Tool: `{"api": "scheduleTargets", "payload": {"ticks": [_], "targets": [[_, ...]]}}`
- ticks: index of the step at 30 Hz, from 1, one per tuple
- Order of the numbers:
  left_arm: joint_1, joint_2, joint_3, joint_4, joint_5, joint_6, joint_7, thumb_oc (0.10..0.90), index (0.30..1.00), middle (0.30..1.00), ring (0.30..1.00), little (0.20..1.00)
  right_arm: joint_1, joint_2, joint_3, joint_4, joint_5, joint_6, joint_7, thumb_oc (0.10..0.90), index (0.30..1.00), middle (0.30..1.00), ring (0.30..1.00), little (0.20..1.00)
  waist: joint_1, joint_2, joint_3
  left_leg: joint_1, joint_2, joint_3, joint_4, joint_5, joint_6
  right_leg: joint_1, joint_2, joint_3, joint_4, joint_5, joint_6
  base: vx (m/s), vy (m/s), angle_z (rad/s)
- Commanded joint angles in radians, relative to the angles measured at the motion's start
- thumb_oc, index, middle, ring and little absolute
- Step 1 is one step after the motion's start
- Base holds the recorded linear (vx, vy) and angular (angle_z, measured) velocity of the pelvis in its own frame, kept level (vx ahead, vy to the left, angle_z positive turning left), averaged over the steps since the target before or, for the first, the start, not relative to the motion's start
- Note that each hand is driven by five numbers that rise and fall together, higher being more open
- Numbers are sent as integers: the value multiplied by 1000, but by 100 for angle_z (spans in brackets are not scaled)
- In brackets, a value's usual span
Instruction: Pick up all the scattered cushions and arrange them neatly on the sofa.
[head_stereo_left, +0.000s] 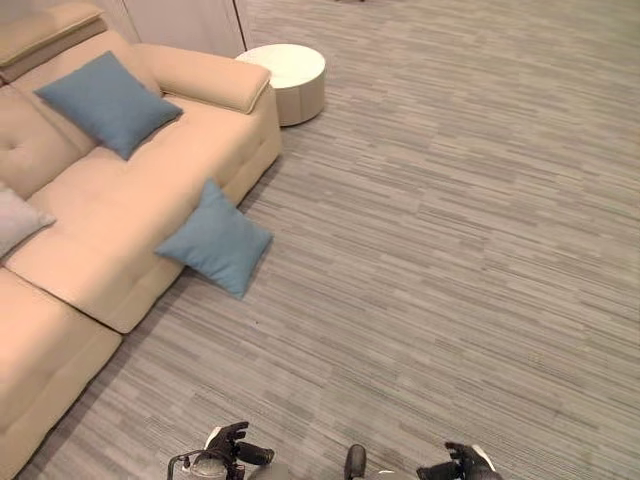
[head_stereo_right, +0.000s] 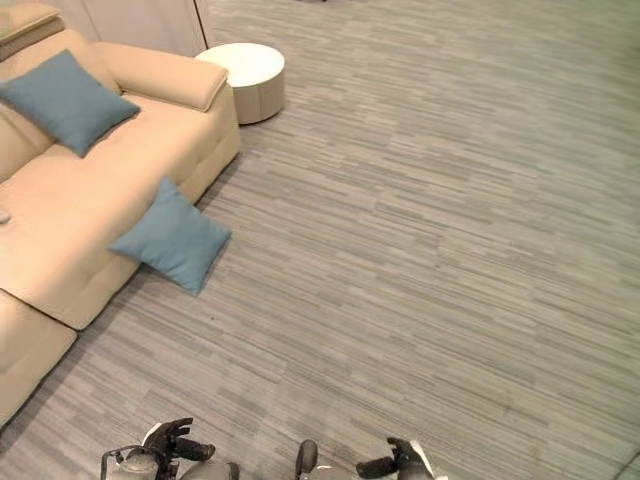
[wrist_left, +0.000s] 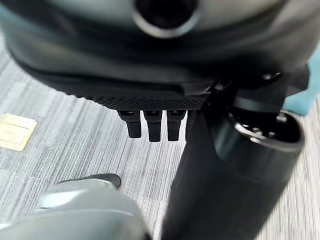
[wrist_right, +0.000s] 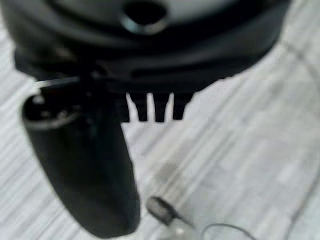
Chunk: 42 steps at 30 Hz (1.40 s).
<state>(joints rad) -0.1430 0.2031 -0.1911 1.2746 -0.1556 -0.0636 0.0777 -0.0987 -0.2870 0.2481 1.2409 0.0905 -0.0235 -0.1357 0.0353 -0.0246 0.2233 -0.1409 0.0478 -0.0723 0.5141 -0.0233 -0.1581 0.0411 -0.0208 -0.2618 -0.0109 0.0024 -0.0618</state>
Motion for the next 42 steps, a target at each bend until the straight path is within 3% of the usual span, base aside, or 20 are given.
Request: {"api": "scheduleTargets", "payload": {"ticks": [1, 3, 4, 6, 10, 12, 15, 16, 17, 20, 23, 25, 28, 29, 30, 31, 36, 40, 41, 42], "targets": [[3, 12, -54, -28, 25, -9, 3, 800, 900, 900, 900, 900, 31, -40, 3, -12, 39, -20, -28, 800, 900, 900, 900, 900, -12, -35, 26, -26, 9, 184, -92, -55, 116, 20, -37, 9, -41, -64, 99, 355, -32, 88], [6, 12, -54, -25, 30, -9, 3, 800, 900, 900, 900, 900, 34, -42, 2, -14, 38, -21, -29, 800, 900, 900, 900, 900, -12, -34, 25, -30, 4, 192, -167, -53, 117, 31, -35, 3, -47, -71, 106, 289, 20, 96], [14, 12, -51, -20, 39, -7, 4, 800, 900, 900, 900, 900, 39, -46, 1, -15, 36, -20, -30, 800, 900, 900, 900, 900, -5, -16, 16, -70, 8, 206, -318, 25, 110, 56, -12, -2, -60, -93, 110, 339, 55, 64], [23, 15, -47, -17, 37, -8, 4, 800, 900, 900, 900, 900, 38, -45, 4, -14, 31, -21, -32, 800, 900, 900, 900, 900, 13, -4, 20, -106, 0, 205, -430, 91, 99, 96, 13, 11, -65, -126, 111, 370, 65, 29], [51, 21, -22, -1, 32, -4, -2, 800, 900, 900, 900, 900, 51, -37, 9, -19, 14, -19, -26, 800, 900, 900, 900, 900, 32, -6, 0, -94, -1, 206, -489, 136, 101, 145, 30, 39, -37, -179, 111, 392, 129, -21], [54, 25, -17, 1, 34, -1, 1, 800, 900, 900, 900, 900, 51, -32, 12, -21, 9, -20, -27, 800, 900, 900, 900, 900, 37, -19, -9, -96, -11, 197, -464, 131, 108, 148, 22, 48, -16, -184, 114, 301, 110, -49], [50, 44, -6, -12, 26, 0, -4, 800, 900, 900, 900, 900, 49, -15, 23, -24, -13, -17, -14, 800, 900, 900, 900, 900, 72, -64, -29, -87, -34, 201, -392, 56, 148, 135, -24, 60, 112, -196, 156, 307, 144, -37], [49, 43, -6, -12, 26, 0, -4, 800, 900, 900, 900, 900, 48, -16, 23, -24, -13, -17, -14, 800, 900, 900, 900, 900, 72, -63, -31, -90, -33, 201, -392, 57, 148, 132, -22, 60, 112, -194, 155, 252, 185, -23], [42, 50, -8, -18, 26, 2, -5, 800, 900, 900, 900, 900, 40, -12, 22, -26, -21, -13, -8, 800, 900, 900, 900, 900, 80, -71, -30, -62, -49, 210, -380, 19, 177, 80, -65, 47, 249, -137, 204, 253, 209, 2], [35, 60, -19, -36, 27, 3, -2, 800, 900, 900, 900, 900, 33, -10, 25, -45, -23, -12, -3, 800, 900, 900, 900, 900, 55, -55, -17, 16, -69, 192, -401, -14, 212, -29, -96, 53, 458, -5, 228, 288, 216, 5], [35, 64, -21, -37, 25, 2, 2, 800, 900, 900, 900, 900, 29, -9, 27, -50, -22, -14, -3, 800, 900, 900, 900, 900, 36, -29, -5, 68, -65, 166, -423, -27, 220, -108, -82, 57, 515, -5, 209, 230, 85, 42], [32, 64, -17, -40, 19, -2, 2, 800, 900, 900, 900, 900, 31, -11, 29, -50, -19, -16, -4, 800, 900, 900, 900, 900, 17, -20, 7, 124, -78, 129, -437, -52, 217, -171, -72, 35, 412, -49, 184, 418, 46, 48], [32, 61, -16, -33, 21, -4, 5, 800, 900, 900, 900, 900, 30, -15, 31, -53, -18, -16, -5, 800, 900, 900, 900, 900, 0, -25, 18, 162, -96, 98, -431, -81, 215, -197, -55, 45, 309, -52, 174, 305, -19, 42], [31, 56, -14, -24, 29, -7, 6, 800, 900, 900, 900, 900, 30, -18, 30, -54, -13, -14, -2, 800, 900, 900, 900, 900, -29, -34, 24, 207, -118, 49, -431, -110, 213, -234, -23, 120, 174, -19, 185, 276, -44, 25], [31, 56, -14, -24, 29, -7, 6, 800, 900, 900, 900, 900, 30, -18, 30, -54, -13, -14, -2, 800, 900, 900, 900, 900, -29, -34, 24, 208, -118, 49, -431, -110, 213, -233, -23, 120, 173, -19, 185, 535, -79, 62], [24, 50, -15, -14, 37, -12, 7, 800, 900, 900, 900, 900, 30, -21, 28, -53, -10, -13, -1, 800, 900, 900, 900, 900, -54, -39, 26, 233, -137, 10, -432, -128, 210, -272, -4, 199, 101, 16, 199, 365, -52, 70], [30, 43, -13, 0, 48, -17, 7, 800, 900, 900, 900, 900, 55, -25, 28, -48, -15, -13, 7, 800, 900, 900, 900, 900, -71, -37, 6, 311, -145, -66, -437, -179, 194, -260, -5, 216, 78, 47, 183, 351, -92, 82], [36, 37, -19, 1, 50, -18, 1, 800, 900, 900, 900, 900, 63, -30, 22, -47, -14, -19, 10, 800, 900, 900, 900, 900, -80, -21, -15, 313, -110, -71, -381, -159, 147, -222, 2, 186, 88, 33, 161, 261, -152, 68], [28, 36, -36, -11, 57, -18, -3, 800, 900, 900, 900, 900, 57, -35, 15, -61, 2, -30, 8, 800, 900, 900, 900, 900, -87, -25, -6, 224, -81, -19, -201, -80, 103, -172, 1, 177, 78, 7, 133, 139, -146, 69], [20, 37, -42, -21, 54, -17, -4, 800, 900, 900, 900, 900, 50, -39, 15, -67, 10, -34, 6, 800, 900, 900, 900, 900, -83, -36, 8, 163, -68, 14, -100, -36, 96, -148, -4, 173, 73, -5, 118, 148, -201, 75]]}}
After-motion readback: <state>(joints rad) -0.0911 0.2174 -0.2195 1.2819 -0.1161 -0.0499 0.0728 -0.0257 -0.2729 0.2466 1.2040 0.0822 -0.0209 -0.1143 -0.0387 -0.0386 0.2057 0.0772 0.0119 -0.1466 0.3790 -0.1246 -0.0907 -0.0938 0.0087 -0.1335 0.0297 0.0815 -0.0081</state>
